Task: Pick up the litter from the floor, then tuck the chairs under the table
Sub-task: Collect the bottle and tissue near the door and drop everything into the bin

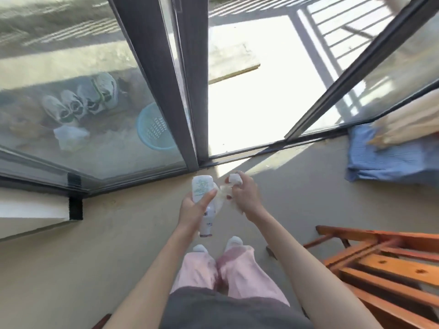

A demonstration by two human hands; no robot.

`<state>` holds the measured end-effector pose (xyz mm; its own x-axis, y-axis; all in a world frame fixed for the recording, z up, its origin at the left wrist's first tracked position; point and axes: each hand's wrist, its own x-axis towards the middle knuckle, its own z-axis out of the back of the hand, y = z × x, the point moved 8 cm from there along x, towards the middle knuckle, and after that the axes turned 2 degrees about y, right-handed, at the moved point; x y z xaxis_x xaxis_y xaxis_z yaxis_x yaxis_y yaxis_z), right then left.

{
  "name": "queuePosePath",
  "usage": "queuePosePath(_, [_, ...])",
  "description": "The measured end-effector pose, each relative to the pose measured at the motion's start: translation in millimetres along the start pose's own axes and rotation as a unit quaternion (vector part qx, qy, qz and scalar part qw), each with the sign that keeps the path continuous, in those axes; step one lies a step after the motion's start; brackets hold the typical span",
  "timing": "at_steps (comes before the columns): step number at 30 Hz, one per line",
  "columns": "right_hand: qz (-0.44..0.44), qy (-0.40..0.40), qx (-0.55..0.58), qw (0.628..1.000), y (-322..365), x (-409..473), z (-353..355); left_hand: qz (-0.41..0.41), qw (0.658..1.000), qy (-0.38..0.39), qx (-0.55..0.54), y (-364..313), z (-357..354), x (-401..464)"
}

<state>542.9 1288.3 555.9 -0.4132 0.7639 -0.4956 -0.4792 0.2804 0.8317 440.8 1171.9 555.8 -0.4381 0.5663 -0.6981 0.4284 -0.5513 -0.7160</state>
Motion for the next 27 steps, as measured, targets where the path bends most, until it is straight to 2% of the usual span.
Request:
queuePosePath(2, [-0.016, -0.030, 0.031, 0.999, 21, -39, 29, -0.032, 0.999, 0.028, 0.033, -27, -19, -36])
queuePosePath(4, [-0.029, -0.016, 0.127, 0.991, 34, -75, 47, -0.063, 0.994, 0.059, 0.072, -48, -38, -65])
queuePosePath(7, [-0.034, -0.004, 0.287, 0.957, 39, -118, 64, -0.099, 0.980, 0.108, 0.132, -65, -64, -93])
queuePosePath(9, [-0.026, -0.038, 0.350, 0.936, 33, -140, 74, -0.118, 0.967, 0.150, 0.170, -71, -82, -107])
queuePosePath(14, [-0.017, -0.157, 0.427, 0.890, 3, -187, 87, -0.141, 0.911, 0.267, 0.280, -63, -114, -126])
queuePosePath(17, [-0.002, -0.233, 0.457, 0.858, -13, -226, 82, -0.132, 0.855, 0.354, 0.356, -51, -127, -137])
queuePosePath(20, [-0.024, -0.350, 0.503, 0.790, -42, -271, 64, -0.119, 0.788, 0.433, 0.421, -32, -134, -157])
queuePosePath(24, [-0.036, -0.490, 0.588, 0.643, -80, -335, 27, -0.105, 0.700, 0.514, 0.486, 3, -137, -190])
queuePosePath(27, [-0.057, -0.565, 0.601, 0.563, -106, -380, 4, -0.091, 0.630, 0.553, 0.538, 41, -135, -214])
